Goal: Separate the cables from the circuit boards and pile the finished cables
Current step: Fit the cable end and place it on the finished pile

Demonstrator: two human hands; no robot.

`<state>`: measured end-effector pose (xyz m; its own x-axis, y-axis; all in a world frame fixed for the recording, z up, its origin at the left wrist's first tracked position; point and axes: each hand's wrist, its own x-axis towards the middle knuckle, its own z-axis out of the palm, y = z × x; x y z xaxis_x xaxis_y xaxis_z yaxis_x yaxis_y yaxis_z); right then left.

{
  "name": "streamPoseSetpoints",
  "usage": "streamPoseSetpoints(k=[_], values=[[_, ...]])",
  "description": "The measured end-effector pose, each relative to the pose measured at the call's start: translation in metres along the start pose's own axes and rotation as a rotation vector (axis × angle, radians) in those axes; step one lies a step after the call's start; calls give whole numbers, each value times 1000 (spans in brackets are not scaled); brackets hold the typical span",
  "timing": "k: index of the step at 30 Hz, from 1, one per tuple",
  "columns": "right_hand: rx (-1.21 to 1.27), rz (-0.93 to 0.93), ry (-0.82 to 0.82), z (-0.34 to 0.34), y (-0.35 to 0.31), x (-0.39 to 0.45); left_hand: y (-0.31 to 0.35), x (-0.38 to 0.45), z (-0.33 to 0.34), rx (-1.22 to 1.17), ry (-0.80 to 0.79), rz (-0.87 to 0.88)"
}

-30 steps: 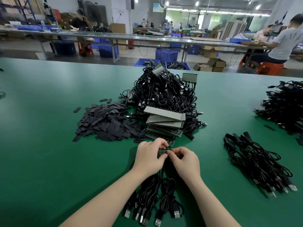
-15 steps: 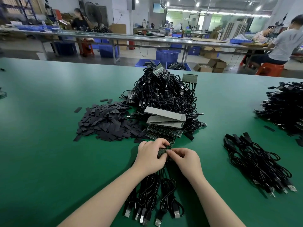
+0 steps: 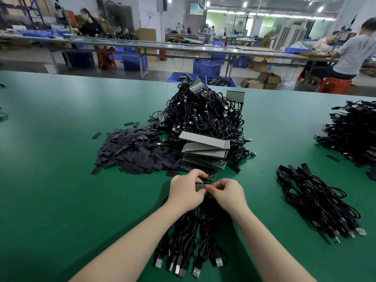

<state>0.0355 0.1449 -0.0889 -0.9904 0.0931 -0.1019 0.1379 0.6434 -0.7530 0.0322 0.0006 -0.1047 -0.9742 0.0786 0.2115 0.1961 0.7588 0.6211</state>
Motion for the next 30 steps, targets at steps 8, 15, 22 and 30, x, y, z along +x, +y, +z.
streamPoseSetpoints(k=[8,15,22,30], values=[[92,-36,119,-3,6,-17,0,-3,0,42,11,-28],[574,-305,578,-61,-13,-63,1,-5,-2,-32,-28,-28],[551,-718,402,-76,-90,-80,6,-3,-26,-764,100,-209],[931,-174,1,-28,-72,-33,-36,9,-82,-698,606,-328]])
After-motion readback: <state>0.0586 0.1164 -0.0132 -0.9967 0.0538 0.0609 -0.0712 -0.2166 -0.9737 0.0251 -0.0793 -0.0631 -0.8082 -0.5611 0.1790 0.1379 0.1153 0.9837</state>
